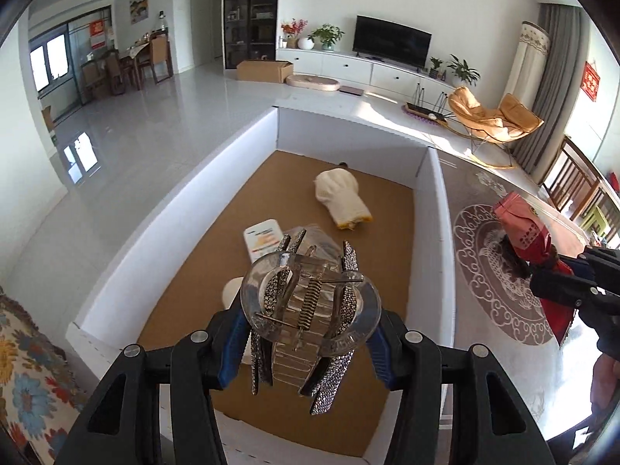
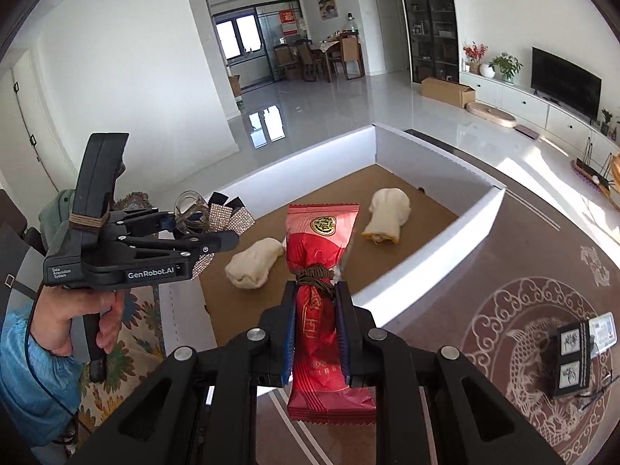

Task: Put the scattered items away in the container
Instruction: 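Lower both items into the white box and open both grippers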

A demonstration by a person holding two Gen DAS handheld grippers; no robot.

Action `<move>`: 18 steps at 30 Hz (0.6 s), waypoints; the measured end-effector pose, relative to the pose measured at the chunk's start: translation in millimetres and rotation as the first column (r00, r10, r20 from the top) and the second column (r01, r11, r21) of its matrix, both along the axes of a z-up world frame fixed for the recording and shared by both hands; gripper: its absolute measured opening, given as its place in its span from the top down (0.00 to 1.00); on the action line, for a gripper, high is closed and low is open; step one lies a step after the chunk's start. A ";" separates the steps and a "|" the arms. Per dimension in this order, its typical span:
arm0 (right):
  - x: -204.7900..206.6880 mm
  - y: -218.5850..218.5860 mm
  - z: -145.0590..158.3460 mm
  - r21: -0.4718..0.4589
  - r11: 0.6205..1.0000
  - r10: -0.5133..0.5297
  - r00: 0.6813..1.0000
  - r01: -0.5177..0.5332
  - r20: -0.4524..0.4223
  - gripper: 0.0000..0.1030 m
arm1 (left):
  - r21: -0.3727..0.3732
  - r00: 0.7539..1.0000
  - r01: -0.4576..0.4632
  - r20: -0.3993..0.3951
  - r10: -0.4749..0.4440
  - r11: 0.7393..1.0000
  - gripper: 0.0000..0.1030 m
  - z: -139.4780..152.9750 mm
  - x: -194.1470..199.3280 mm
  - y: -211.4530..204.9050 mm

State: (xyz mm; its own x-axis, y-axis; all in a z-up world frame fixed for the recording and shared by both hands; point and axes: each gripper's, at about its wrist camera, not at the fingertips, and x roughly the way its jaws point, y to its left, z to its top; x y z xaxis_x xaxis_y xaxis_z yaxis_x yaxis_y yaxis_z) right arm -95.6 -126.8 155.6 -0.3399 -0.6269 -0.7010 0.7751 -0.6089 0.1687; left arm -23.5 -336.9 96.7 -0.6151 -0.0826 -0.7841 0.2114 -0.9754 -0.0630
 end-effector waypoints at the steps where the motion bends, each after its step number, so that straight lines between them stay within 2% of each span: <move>1: -0.8 -18.2 -2.8 0.009 1.000 0.020 1.000 -0.020 0.004 0.82 | -0.004 1.000 -0.020 0.014 0.020 1.000 0.48 -3.7 -2.3 -12.0; 6: -0.9 -89.3 -36.5 0.095 0.989 0.104 0.992 -0.110 0.073 0.82 | -0.005 0.994 -0.069 0.088 0.069 0.998 0.48 -26.9 -12.8 -49.2; 11: 0.6 -120.5 -70.0 0.193 0.971 0.126 0.988 -0.141 0.092 0.80 | 0.019 0.984 -0.089 0.154 0.085 0.996 0.47 -51.2 -19.9 -56.9; 12: 0.4 -124.2 -74.9 0.213 0.967 0.122 0.988 -0.139 0.090 0.75 | 0.030 0.982 -0.092 0.169 0.086 0.995 0.46 -55.7 -21.3 -56.7; 14: -0.5 -122.5 -80.5 0.232 0.963 0.120 0.990 -0.134 0.077 0.39 | 0.026 0.979 -0.095 0.183 0.089 0.995 0.33 -61.3 -23.3 -54.2; 15: -0.5 -119.6 -81.0 0.229 0.964 0.118 0.991 -0.131 0.068 0.09 | 0.006 0.979 -0.098 0.181 0.096 0.995 0.22 -61.7 -23.2 -52.3; 18: -0.9 -117.1 -78.0 0.218 0.967 0.122 0.991 -0.131 0.054 0.06 | -0.038 0.982 -0.099 0.158 0.103 0.994 0.19 -59.4 -22.3 -48.6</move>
State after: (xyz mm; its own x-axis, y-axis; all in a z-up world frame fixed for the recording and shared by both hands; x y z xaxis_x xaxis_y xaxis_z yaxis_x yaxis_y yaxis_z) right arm -96.6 -243.9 77.6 -0.2373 -0.4910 -0.8382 0.8434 -0.5322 0.0730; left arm -45.8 -385.5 37.3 -0.4698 -0.1631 -0.8676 0.3139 -0.9494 0.0085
